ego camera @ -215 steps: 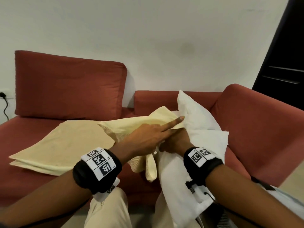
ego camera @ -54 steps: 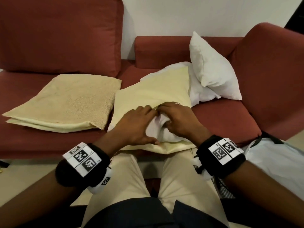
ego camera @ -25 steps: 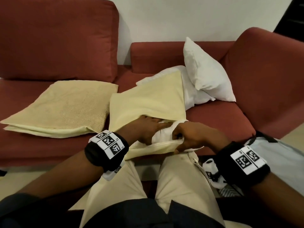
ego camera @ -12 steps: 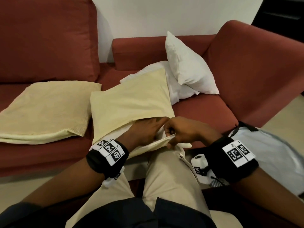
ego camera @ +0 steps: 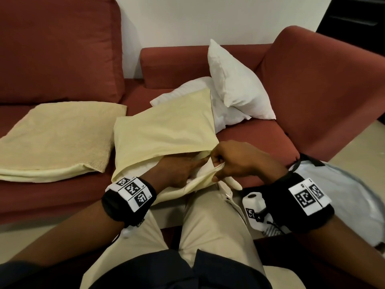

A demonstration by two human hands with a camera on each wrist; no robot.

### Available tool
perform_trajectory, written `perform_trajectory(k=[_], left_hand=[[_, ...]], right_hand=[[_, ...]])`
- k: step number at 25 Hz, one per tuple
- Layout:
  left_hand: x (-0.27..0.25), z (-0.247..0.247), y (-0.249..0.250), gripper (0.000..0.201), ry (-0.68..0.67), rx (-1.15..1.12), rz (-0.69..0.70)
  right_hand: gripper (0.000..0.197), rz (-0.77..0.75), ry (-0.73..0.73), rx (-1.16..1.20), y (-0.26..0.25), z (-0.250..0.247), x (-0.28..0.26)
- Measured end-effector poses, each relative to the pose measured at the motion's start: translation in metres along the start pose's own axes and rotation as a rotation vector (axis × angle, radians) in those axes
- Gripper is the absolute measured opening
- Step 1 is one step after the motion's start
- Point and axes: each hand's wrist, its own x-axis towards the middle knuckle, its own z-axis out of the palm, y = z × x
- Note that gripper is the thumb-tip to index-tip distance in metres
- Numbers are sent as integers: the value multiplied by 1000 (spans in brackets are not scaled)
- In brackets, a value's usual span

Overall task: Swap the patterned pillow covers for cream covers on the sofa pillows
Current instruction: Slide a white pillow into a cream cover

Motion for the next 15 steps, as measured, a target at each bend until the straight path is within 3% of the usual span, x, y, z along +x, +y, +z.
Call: perform_trajectory(k=[2,4,6,8,11,15], left_hand=[[7,0,-6,80,-101,-144,31],[7,6,-6,77,-163,-327,46],[3,11,-6,68,-82,-422,78],[-2,19,-4,72,28,-338,70],[-1,17,3,90,50,-132,10],[-2,0,7,77,-94,-166,-7]], right_hand=[[34,55,-45,14,7,3,3],[44,175,-238,59,19,8,6],[61,208,-325,92,24,13,6],[83,178,-242,109,19,19,8],[114,160,-151,71,11,22,8],[102,221,-141,-16,13,24,10]])
